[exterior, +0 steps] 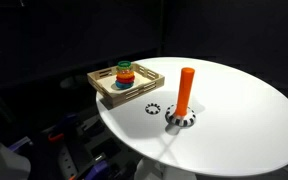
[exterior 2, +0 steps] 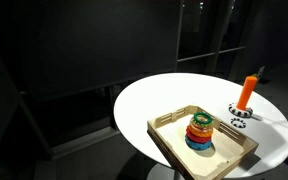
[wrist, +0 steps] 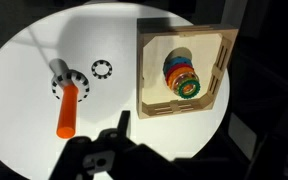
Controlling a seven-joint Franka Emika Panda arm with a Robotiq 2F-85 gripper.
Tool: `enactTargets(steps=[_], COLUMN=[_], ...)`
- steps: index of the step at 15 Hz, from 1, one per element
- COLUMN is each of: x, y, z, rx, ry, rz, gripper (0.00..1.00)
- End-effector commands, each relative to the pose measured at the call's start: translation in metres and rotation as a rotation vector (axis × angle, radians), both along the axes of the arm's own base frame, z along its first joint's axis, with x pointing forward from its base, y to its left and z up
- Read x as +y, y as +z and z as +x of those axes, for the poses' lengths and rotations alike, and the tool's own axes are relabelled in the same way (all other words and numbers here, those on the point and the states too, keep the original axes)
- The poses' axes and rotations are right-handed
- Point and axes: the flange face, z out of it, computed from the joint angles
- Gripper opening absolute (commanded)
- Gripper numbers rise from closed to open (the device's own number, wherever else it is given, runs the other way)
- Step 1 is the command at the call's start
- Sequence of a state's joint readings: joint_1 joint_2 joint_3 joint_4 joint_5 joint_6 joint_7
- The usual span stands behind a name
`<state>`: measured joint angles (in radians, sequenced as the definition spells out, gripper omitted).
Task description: Take the ring off of the stack of rings
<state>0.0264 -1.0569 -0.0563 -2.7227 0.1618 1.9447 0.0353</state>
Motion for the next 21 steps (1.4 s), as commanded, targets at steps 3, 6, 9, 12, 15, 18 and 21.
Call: enactTargets(steps=[3,6,9,12,15,18,21], x=[0.0,0.0,0.0,0.0,0.004,0.01,0.023], y=[0.001,0.001,-0.002,-0.004,-0.006,-0.012,-0.019], z=[0.0,0.0,0.011,0.03,0.055,0.08,0.105], rx=[0.001,0.001,0.018,0.018,0.022,0.051,0.102], ry=[0.0,0.0,-0.009,-0.02,-0.025,-0.022,0.001], rz=[0.0,0.0,0.002,-0.004,-0.002,0.004,0.019], gripper=[1.0,1.0,1.0,1.0,1.0,1.0,1.0])
